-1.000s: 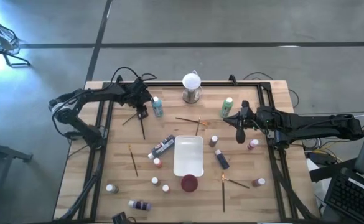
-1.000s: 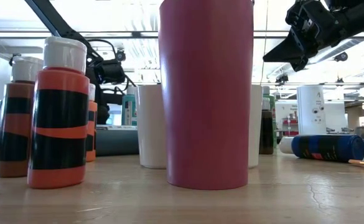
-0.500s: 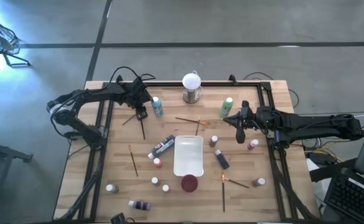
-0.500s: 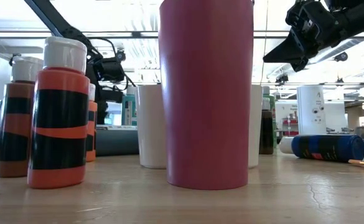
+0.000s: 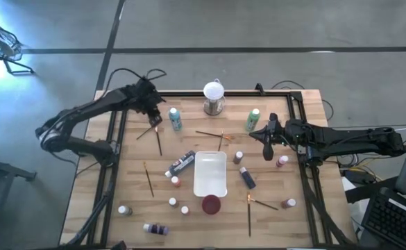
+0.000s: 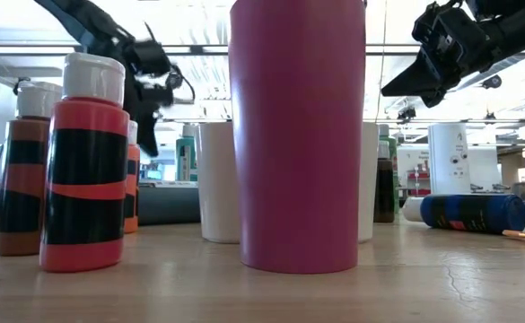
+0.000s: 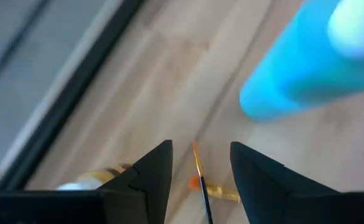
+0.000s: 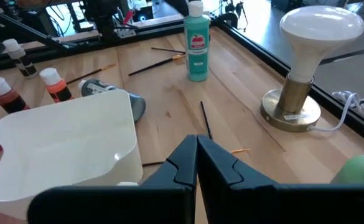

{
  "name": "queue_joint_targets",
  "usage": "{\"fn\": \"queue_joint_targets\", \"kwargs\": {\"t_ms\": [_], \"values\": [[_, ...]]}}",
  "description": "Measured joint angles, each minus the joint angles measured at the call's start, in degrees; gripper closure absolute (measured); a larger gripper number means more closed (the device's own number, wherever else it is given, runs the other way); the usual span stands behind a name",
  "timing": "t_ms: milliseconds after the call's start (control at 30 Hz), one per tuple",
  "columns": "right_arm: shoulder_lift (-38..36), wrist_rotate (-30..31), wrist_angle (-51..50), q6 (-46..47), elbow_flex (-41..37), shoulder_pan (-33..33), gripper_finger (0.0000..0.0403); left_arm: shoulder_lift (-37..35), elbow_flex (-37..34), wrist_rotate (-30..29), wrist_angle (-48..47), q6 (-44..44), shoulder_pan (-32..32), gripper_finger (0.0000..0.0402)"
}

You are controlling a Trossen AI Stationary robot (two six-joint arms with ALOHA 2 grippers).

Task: Pick & Place Paint Supplies
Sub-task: Put the gold paint brush into the red cup

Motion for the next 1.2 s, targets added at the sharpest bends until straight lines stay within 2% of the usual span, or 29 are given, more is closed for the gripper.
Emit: {"fn": "queue_joint_targets", "kwargs": {"t_ms": [100,200,467,633,1200], "values": [[0.0,0.0,0.53,-0.14,-0.01,-0.01,0.0394,-1.94,0.45,-0.3,1.51,0.83,0.34,0.0235],[0.0,-0.02,1.51,-0.88,0.0,-0.02,0.0394,-0.97,3.18,-0.3,0.45,4.0,0.36,0.0236],[0.0,-0.11,1.66,-0.94,0.0,-0.02,0.0394,11.09,13.78,1.1,-7.6,17.09,0.34,0.025],[0.0,-0.14,-0.36,-0.06,0.0,-0.02,0.0394,17.73,17.78,1.09,-13.73,20.46,0.34,0.0255],[0.0,-0.15,-2.77,-0.01,-0.07,-0.02,0.0394,23.59,15.91,1.1,-15.18,18.79,0.18,0.0255]]}}
